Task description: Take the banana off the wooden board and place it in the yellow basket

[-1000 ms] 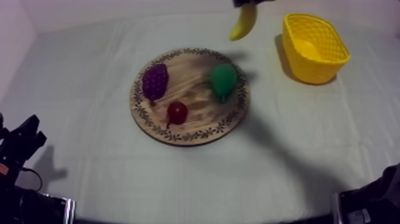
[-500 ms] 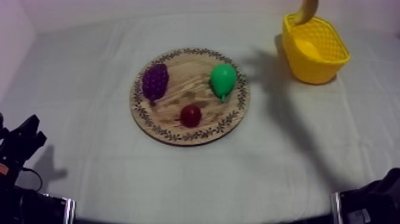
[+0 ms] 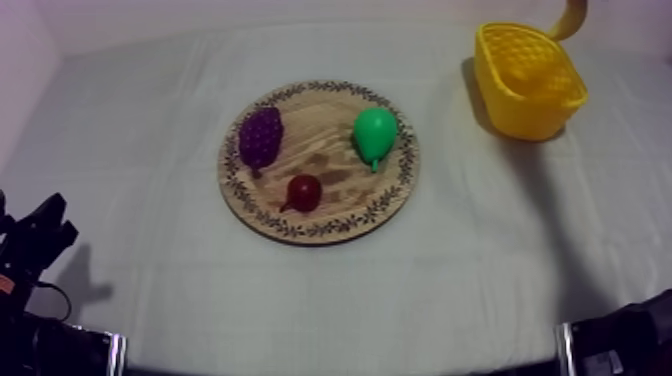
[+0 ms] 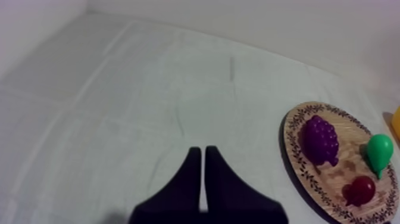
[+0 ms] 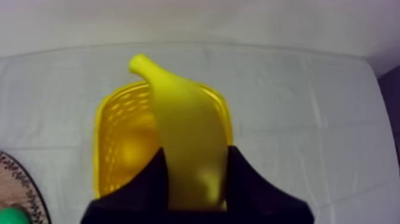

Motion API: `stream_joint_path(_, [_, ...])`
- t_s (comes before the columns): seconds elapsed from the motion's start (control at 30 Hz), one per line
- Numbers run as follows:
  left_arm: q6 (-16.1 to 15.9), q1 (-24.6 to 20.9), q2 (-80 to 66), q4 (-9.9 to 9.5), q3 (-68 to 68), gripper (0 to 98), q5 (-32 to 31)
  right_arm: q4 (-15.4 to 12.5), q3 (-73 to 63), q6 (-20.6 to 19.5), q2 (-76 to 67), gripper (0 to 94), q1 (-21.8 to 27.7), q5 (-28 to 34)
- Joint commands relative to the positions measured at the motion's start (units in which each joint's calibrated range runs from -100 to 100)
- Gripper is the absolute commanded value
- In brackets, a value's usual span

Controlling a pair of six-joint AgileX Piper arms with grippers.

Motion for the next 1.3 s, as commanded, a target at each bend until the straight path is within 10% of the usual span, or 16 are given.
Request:
stream_joint_path(0.0, [0.0, 0.0, 0.0, 0.00, 0.0, 0.0, 0.0, -0.6, 0.1, 0.1, 2.8, 10.0, 0.4, -0.6])
stream_joint_path(0.73, [0.0, 0.0, 0.0, 0.00, 0.0, 0.0, 0.0, -3.5, -3.9, -2.3, 24.6, 10.8, 2.6, -5.6])
stream_joint_path(1.07, [0.0, 0.0, 0.0, 0.00, 0.0, 0.0, 0.0, -3.4, -2.0, -1.4, 23.6, 56.2, 2.3, -8.0])
stream_joint_path(1.27, [0.0, 0.0, 0.0, 0.00, 0.0, 0.0, 0.0, -3.5, 2.2, -1.9, 18.2, 33.2, 2.1, -9.9])
